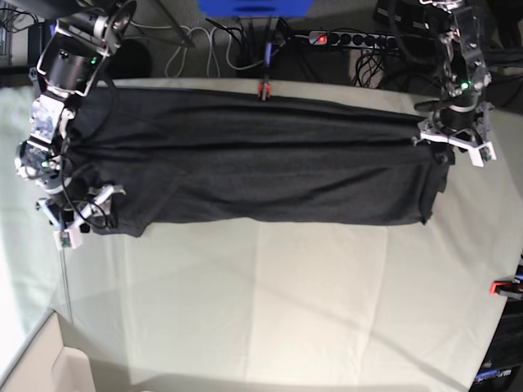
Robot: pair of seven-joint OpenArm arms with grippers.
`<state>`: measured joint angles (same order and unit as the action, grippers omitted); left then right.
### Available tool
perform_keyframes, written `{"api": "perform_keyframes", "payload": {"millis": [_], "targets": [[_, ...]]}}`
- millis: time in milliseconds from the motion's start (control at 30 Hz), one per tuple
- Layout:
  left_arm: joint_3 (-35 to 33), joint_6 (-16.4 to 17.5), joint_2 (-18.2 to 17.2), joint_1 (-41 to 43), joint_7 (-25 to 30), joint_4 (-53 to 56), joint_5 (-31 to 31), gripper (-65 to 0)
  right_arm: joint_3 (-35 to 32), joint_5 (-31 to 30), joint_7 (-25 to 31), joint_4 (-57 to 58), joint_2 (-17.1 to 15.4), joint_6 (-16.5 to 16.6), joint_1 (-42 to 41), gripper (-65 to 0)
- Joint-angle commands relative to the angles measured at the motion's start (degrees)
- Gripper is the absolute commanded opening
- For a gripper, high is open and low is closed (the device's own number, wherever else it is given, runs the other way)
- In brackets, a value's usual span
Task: Layout the t-shirt on the table in an organized manner, then fold the t-shirt properly
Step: 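Regrasp the folded edge with the right gripper and tuck it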
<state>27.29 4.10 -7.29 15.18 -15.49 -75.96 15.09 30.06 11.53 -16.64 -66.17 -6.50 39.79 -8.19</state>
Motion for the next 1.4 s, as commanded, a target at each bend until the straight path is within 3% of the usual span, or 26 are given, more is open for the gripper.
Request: {"api": "perform_keyframes", "payload": {"millis": [0,133,433,567,800,1000,1200,1267,1367], "targets": [[0.2,-0.1,-0.6,-0.5,1.2,-1.1,0.1,-31.3,0.0,-0.8,1.4,0.5,-0.8,0.2,-0.1,-28.3],[0.2,-0.1,-0.6,-0.6,1.2,-1.1,0.1,-31.3,0.1,-0.8,3.4,3.4,-0.9,0.2,0.1,-32.7],[0.0,-0.1,-0.6,-0.7,1.2,-1.1,0.1,-31.3,0.1,-0.9,3.1,4.8,-1.5,0.2,0.3,-65.0],[0.1,-0.1,-0.6,-0.7,1.2,-1.1,0.1,-31.3,2.2,-1.1,2.9,-3.9,-1.3,0.2,4.0,-65.0],[0.0,-0.1,-0.6,-0.8,1.2,-1.1,0.1,-31.3,7.9,-1.1,2.7,-18.0,3.4,0.2,10.5,-65.0],[-0.1,-0.1,-0.6,-1.4,1.2,-1.1,0.1,-31.2,10.2,-1.4,2.7,-19.4,4.5,0.2,16.6,-65.0],[0.0,-0.1,-0.6,-1.4,1.1,-1.1,0.1,-31.1,10.2,-8.1,2.7,-19.3,4.3,0.2,24.0,-65.0],[-0.1,-0.1,-0.6,-1.4,1.1,-1.1,0.1,-27.3,10.1,-8.6,2.7,-19.1,4.3,0.2,25.3,-65.0],[-0.1,0.0,-0.6,-1.4,1.2,-1.3,0.2,-16.6,8.9,-8.6,2.7,-19.1,4.4,0.2,26.3,-56.1]]}}
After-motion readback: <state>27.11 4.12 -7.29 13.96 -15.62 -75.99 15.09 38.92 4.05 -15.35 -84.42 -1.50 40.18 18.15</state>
